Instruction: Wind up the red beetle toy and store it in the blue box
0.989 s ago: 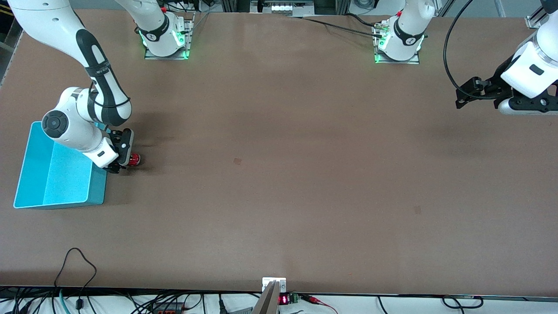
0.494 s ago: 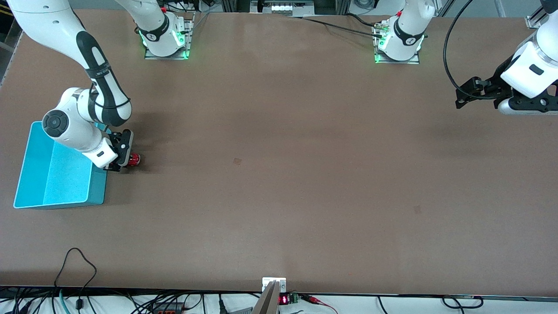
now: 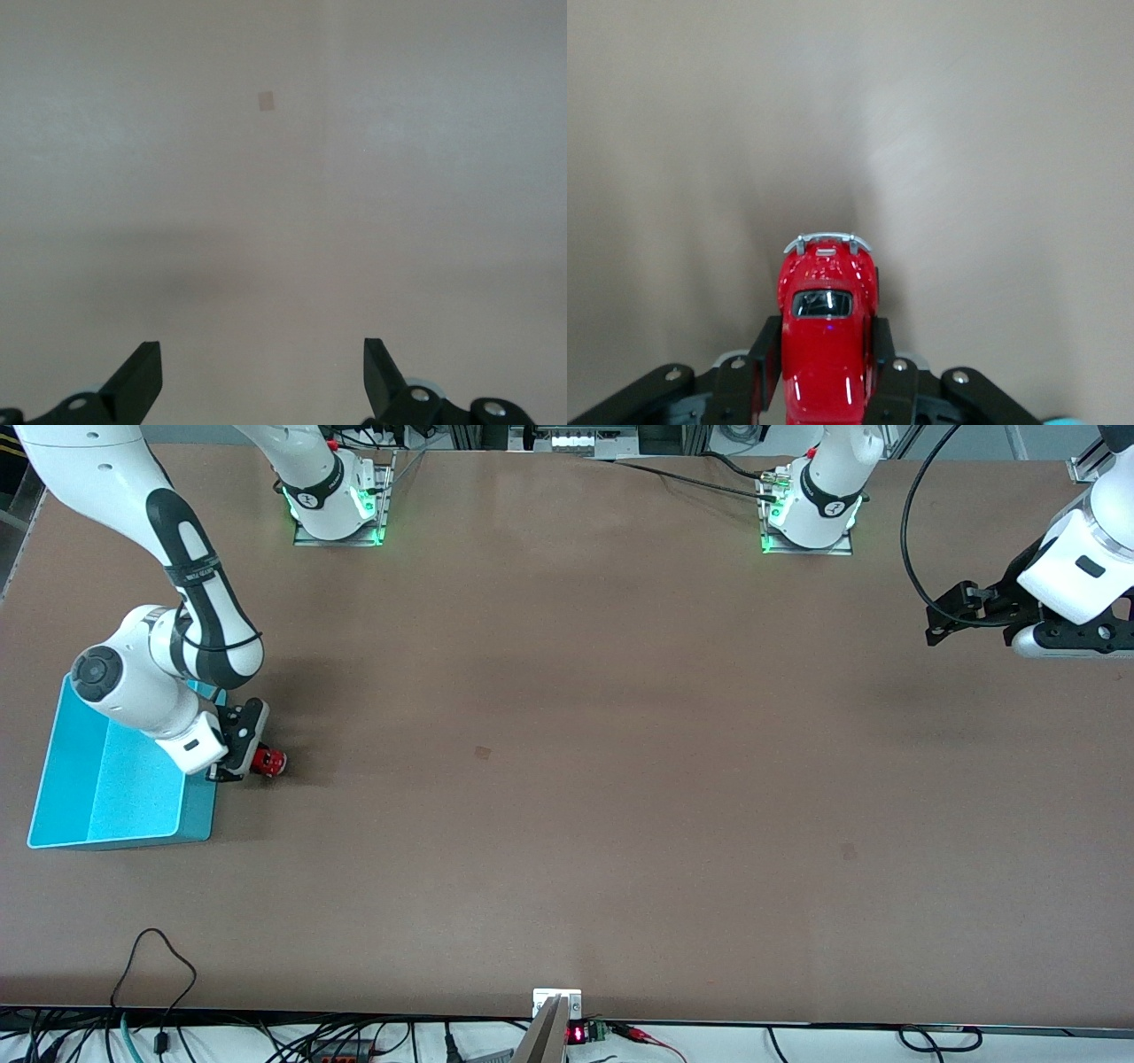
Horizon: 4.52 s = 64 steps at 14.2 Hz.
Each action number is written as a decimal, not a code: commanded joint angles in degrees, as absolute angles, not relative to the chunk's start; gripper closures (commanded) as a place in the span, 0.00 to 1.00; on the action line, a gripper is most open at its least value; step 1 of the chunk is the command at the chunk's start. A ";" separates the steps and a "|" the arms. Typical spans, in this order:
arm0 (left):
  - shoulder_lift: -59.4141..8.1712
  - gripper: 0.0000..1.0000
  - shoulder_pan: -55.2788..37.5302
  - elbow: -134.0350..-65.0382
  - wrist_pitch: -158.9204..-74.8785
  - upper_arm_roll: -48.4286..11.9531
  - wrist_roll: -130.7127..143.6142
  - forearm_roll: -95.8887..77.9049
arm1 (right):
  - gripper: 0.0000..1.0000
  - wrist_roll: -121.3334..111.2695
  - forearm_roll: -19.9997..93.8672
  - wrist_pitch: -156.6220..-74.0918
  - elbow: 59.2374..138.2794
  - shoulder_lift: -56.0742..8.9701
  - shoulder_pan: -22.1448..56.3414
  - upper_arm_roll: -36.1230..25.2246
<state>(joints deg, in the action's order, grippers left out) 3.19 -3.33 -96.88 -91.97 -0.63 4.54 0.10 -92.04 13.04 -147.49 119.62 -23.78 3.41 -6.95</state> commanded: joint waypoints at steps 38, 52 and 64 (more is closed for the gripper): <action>-0.53 0.00 -3.43 -90.88 -86.92 -0.70 4.57 1.49 | 0.00 -30.41 8.35 -137.46 102.57 -36.30 -12.04 -10.90; -0.53 0.00 -3.60 -90.44 -86.48 -0.70 4.57 1.58 | 0.00 -20.60 8.27 -112.80 94.68 -17.14 -3.00 -10.90; -1.93 0.00 -3.78 -88.59 -86.31 -0.88 4.57 1.58 | 0.00 -3.35 6.42 -88.16 83.41 -9.67 -5.51 -2.48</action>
